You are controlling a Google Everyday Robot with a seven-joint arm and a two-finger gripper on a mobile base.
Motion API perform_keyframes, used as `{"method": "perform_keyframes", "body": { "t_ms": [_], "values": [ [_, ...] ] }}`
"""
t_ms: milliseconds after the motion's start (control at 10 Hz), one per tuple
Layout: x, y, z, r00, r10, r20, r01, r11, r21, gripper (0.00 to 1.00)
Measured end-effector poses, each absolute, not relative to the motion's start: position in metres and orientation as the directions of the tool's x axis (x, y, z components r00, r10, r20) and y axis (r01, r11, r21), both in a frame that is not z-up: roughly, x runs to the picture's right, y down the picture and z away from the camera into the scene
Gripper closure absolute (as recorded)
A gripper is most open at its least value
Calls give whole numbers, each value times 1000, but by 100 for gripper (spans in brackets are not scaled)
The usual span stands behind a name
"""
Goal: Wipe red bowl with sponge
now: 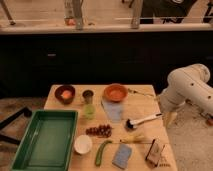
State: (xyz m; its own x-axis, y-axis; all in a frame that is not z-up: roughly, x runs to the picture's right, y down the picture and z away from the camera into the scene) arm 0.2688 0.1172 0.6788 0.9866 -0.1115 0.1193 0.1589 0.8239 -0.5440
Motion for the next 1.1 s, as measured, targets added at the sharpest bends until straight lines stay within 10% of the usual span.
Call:
{"method": "perform_keyframes", "body": {
  "t_ms": [1100],
  "values": [
    [193, 195, 675, 862, -472, 184, 482, 654, -583, 20]
  ]
}}
